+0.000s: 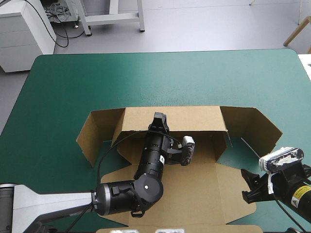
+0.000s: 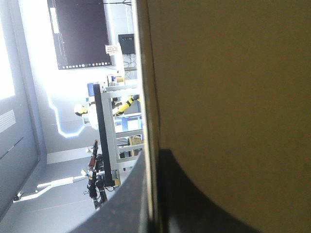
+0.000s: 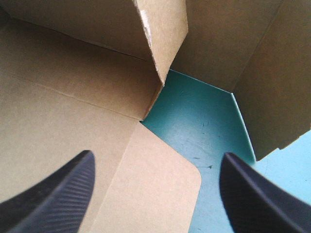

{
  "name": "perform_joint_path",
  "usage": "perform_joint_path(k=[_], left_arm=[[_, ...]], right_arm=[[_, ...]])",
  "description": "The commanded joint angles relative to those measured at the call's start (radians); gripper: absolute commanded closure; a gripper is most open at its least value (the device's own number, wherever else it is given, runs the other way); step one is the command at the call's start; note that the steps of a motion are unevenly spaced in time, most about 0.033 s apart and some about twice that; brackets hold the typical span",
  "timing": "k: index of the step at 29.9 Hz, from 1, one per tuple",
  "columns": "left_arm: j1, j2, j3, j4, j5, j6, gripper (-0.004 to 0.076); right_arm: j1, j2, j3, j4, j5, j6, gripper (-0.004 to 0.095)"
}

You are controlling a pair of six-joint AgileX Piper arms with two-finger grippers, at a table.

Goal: Fold the box

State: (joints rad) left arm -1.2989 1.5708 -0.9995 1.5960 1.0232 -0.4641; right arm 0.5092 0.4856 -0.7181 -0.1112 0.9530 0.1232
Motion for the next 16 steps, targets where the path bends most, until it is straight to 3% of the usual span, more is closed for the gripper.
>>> perform_joint_path(k=[1, 7, 12, 16], left_arm=[[-0.008, -0.042, -0.021, 0.064, 0.07, -0.034, 0.0734], [-0.008, -0.04, -0.021, 0.064, 0.066, -0.042, 0.0734], [-0.008, -0.04, -0.021, 0.062, 0.057, -0.042, 0.0734], [-0.008, -0.04, -0.021, 0.062, 0.057, -0.04, 0.0734]], right_arm=[[-0.006, 0.021, -0.022, -0.049, -0.097, 0.066, 0.0116], [-0.006, 0.165, -0.127, -0.194, -0.122, 0.166, 0.0121], [-0.006, 0.359, -0.304, -0.402, -0.12, 0.267, 0.0121], [-0.046, 0.525, -0.463, -0.412, -0.117, 0.224, 0.0121]])
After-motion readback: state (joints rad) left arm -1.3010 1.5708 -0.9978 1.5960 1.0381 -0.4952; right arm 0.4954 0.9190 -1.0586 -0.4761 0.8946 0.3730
